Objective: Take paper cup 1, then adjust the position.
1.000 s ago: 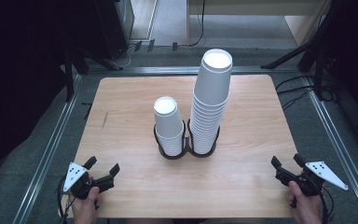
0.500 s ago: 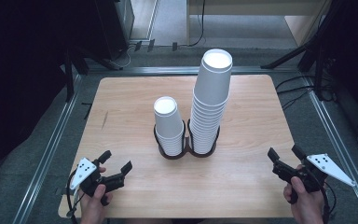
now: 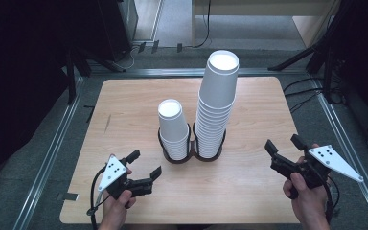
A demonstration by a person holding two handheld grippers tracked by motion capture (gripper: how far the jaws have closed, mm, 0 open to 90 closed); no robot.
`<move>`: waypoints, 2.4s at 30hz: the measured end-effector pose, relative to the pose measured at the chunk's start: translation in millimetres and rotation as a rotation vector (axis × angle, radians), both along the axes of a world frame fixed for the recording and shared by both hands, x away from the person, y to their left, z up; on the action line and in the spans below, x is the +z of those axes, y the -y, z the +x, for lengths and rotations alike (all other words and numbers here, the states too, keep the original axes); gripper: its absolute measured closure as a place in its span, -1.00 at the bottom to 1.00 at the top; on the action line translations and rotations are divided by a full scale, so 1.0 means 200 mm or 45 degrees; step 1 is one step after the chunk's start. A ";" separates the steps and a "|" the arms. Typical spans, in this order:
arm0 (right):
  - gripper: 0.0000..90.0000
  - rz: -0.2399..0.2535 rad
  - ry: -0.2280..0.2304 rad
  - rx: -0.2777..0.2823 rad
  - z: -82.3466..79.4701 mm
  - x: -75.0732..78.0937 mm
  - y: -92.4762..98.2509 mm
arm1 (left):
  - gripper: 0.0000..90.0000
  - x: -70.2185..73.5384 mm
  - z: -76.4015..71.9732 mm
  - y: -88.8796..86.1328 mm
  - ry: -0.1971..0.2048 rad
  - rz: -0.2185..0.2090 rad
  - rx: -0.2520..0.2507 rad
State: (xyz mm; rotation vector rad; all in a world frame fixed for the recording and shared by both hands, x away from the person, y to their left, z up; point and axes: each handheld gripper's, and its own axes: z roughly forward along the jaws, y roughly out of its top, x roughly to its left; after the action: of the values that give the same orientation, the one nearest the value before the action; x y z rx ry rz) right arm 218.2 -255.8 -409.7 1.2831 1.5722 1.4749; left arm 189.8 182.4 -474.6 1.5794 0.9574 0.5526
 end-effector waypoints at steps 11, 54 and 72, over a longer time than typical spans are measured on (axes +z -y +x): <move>-0.70 0.019 0.034 0.129 0.05 0.16 -0.15 | -0.97 0.05 0.05 0.30 0.037 0.052 -0.064; -1.00 -0.084 0.037 0.289 0.37 0.48 -0.68 | -0.97 0.10 0.37 0.83 0.126 0.043 0.182; -0.78 -0.106 0.044 0.251 0.44 0.49 -0.74 | -0.80 0.11 0.40 0.87 0.118 0.060 0.303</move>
State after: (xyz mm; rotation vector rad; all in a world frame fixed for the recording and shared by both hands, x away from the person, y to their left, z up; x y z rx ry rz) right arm 306.8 -107.6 -312.3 1.0759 1.7592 1.5240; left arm 270.3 9.3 -451.6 1.4766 1.0754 0.8128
